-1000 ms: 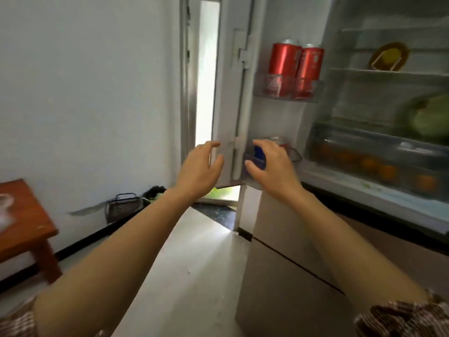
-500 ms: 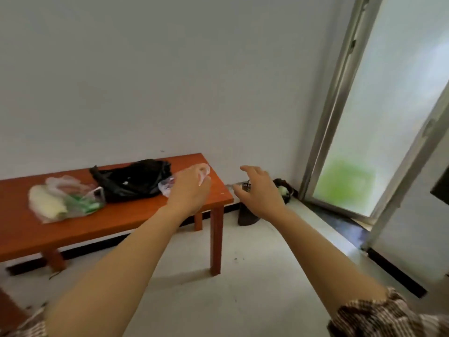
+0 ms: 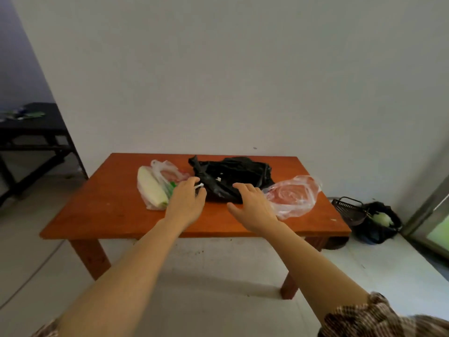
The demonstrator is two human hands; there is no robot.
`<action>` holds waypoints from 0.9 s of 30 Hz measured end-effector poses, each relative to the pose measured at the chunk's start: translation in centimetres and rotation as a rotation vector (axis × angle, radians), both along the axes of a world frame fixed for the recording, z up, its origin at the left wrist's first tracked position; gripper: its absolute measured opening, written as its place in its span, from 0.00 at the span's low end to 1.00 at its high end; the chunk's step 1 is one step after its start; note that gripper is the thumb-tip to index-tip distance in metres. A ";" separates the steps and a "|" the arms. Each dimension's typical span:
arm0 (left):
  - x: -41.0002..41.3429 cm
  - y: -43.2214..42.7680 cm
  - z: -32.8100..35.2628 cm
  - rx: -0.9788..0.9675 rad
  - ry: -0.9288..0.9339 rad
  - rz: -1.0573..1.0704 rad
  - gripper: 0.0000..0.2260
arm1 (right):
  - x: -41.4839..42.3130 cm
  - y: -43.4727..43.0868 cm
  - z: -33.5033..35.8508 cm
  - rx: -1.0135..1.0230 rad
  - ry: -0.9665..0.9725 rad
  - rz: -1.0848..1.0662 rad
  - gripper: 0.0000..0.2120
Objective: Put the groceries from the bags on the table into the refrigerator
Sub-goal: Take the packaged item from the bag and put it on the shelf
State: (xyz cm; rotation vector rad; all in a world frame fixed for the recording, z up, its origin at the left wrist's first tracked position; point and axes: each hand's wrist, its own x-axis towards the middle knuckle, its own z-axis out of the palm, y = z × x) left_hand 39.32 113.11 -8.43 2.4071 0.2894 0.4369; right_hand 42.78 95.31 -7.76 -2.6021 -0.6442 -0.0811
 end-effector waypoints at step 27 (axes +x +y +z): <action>29.0 28.8 -15.4 0.133 0.323 -0.391 0.17 | 24.8 28.3 -14.3 -0.100 0.442 -0.227 0.16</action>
